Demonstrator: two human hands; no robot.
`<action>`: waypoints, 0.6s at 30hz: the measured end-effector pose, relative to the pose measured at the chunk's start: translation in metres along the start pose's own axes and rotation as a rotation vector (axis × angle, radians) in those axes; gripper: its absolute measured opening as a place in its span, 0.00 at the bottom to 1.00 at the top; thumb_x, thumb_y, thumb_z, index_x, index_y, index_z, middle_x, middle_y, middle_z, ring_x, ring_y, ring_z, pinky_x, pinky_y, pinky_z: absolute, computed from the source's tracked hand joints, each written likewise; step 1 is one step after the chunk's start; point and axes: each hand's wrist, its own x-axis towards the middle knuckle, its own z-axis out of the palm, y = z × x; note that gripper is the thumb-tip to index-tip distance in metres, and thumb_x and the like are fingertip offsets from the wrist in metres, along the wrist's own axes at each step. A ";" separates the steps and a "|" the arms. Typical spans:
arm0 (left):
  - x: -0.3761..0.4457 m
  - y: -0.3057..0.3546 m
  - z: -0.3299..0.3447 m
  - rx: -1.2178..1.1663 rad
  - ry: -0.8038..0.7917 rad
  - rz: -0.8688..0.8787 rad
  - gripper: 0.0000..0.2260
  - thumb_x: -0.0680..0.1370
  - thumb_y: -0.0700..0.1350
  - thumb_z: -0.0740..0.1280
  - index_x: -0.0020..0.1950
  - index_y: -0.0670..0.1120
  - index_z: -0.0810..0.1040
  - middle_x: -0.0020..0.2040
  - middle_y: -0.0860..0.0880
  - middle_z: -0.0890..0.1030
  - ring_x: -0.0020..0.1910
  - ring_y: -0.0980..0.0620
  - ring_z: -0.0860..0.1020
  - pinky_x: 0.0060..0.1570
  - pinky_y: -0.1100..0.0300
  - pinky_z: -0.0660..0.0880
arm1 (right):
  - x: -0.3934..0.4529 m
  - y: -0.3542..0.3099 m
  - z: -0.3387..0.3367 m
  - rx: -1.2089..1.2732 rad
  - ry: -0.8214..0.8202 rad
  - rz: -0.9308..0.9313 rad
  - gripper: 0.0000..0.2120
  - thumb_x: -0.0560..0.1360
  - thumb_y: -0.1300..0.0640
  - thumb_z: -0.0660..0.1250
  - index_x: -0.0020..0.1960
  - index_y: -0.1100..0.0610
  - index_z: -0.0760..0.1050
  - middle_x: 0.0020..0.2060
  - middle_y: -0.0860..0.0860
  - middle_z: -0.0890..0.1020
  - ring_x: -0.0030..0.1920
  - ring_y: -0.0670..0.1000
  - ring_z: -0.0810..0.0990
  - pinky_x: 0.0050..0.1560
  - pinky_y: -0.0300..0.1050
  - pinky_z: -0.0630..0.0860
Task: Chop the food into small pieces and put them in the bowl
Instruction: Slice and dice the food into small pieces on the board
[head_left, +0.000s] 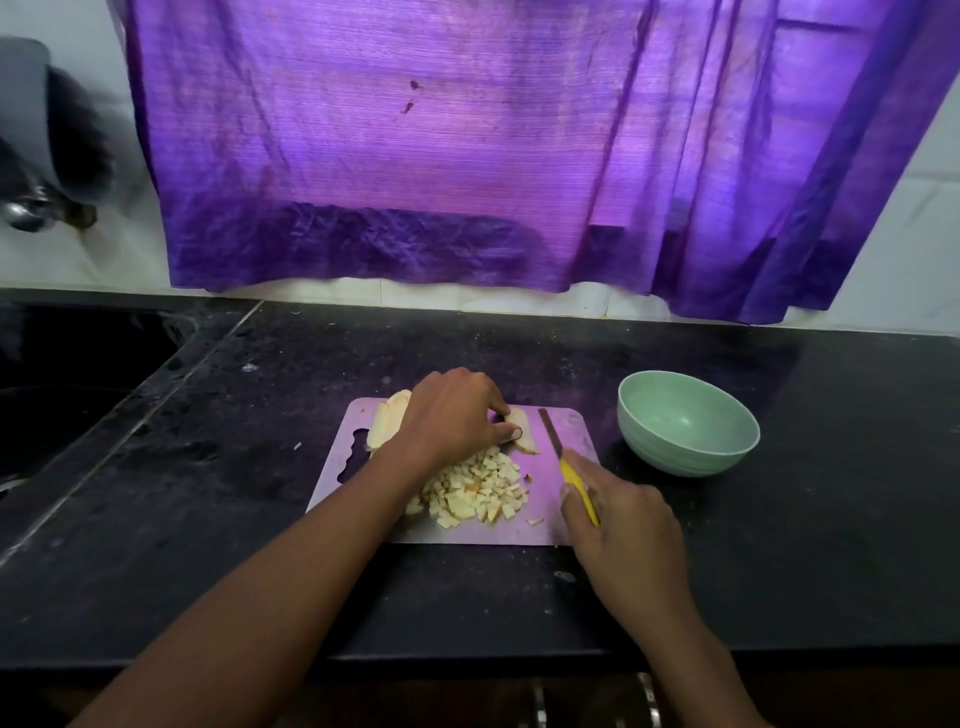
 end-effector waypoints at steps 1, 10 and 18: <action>0.000 0.000 -0.001 -0.014 -0.012 -0.001 0.19 0.77 0.65 0.73 0.59 0.55 0.89 0.57 0.58 0.87 0.51 0.56 0.83 0.49 0.53 0.82 | 0.009 -0.001 0.004 0.005 -0.007 0.008 0.23 0.81 0.46 0.63 0.75 0.41 0.71 0.47 0.53 0.85 0.46 0.56 0.81 0.45 0.51 0.78; -0.001 -0.003 0.000 -0.041 -0.028 0.001 0.18 0.75 0.66 0.74 0.56 0.55 0.89 0.56 0.60 0.87 0.51 0.55 0.84 0.49 0.52 0.82 | 0.046 -0.015 0.024 -0.130 -0.106 -0.028 0.12 0.83 0.47 0.60 0.63 0.46 0.77 0.45 0.51 0.82 0.43 0.53 0.79 0.40 0.48 0.74; -0.002 -0.002 0.000 -0.063 -0.048 -0.030 0.18 0.75 0.65 0.75 0.57 0.55 0.89 0.55 0.59 0.87 0.49 0.56 0.84 0.47 0.51 0.83 | 0.030 -0.019 0.015 -0.131 -0.134 -0.057 0.18 0.84 0.47 0.57 0.73 0.44 0.72 0.52 0.52 0.83 0.50 0.54 0.79 0.43 0.47 0.69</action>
